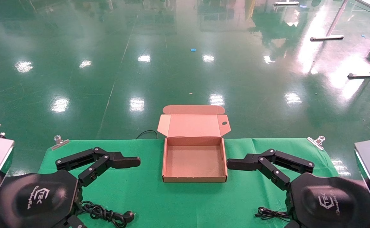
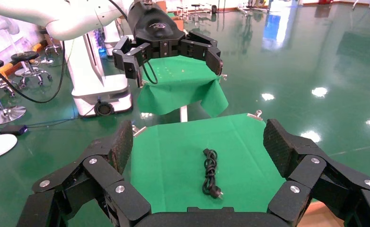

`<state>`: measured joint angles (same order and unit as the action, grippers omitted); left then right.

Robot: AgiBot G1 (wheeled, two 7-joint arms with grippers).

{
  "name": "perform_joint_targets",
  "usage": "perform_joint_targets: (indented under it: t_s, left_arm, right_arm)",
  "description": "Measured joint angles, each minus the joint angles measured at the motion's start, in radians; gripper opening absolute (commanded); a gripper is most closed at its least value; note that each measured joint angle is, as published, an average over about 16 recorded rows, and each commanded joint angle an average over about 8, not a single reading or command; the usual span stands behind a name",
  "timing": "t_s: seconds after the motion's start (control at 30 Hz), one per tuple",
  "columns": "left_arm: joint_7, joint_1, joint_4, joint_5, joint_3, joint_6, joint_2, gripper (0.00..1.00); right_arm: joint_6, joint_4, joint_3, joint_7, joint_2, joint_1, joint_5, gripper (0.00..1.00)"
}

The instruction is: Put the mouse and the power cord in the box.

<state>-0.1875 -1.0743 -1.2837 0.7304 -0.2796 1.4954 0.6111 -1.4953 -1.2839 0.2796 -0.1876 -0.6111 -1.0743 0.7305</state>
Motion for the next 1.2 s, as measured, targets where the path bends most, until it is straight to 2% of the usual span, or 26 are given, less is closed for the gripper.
perform_joint_targets:
  t_s: [0.87, 1.2]
  left_arm:
    - [0.004, -0.004, -0.001, 0.003, 0.0, -0.001, 0.0, 1.0]
    - [0.027, -0.043, -0.009, 0.052, -0.008, 0.014, -0.011, 1.0]
  right_arm:
    - [-0.001, -0.001, 0.0, 0.001, 0.001, -0.001, 0.001, 1.0]
    - [-0.012, 0.001, 0.004, 0.013, 0.012, -0.001, 0.019, 1.0]
